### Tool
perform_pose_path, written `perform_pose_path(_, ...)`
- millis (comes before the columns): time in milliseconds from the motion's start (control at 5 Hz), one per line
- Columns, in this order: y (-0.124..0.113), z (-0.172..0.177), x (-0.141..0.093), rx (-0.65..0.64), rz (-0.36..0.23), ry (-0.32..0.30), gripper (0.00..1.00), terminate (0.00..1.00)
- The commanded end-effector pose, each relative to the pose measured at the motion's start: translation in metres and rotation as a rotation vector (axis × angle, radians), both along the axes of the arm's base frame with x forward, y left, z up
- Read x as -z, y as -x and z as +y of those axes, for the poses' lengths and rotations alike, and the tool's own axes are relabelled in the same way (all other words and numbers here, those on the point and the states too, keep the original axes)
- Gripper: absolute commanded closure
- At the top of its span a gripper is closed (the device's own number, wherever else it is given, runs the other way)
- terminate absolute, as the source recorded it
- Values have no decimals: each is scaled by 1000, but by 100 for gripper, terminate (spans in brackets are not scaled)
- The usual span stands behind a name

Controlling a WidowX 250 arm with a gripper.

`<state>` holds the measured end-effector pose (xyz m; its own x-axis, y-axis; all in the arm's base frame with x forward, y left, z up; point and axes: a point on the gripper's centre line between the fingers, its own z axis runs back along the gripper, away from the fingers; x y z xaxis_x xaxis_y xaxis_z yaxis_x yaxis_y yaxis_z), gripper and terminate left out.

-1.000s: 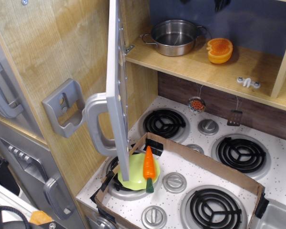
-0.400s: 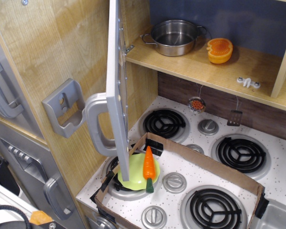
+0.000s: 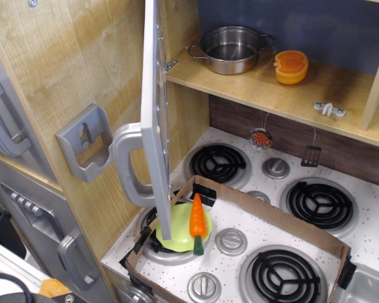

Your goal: Close microwave

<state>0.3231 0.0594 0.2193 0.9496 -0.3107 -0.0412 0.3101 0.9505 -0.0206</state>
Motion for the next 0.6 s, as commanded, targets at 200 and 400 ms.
perform_pose_path(200, 59, 53, 11, 6, -19, -14, 0, 0)
perform_pose_path(400, 67, 57, 20, 1, -20, -22, 0, 0)
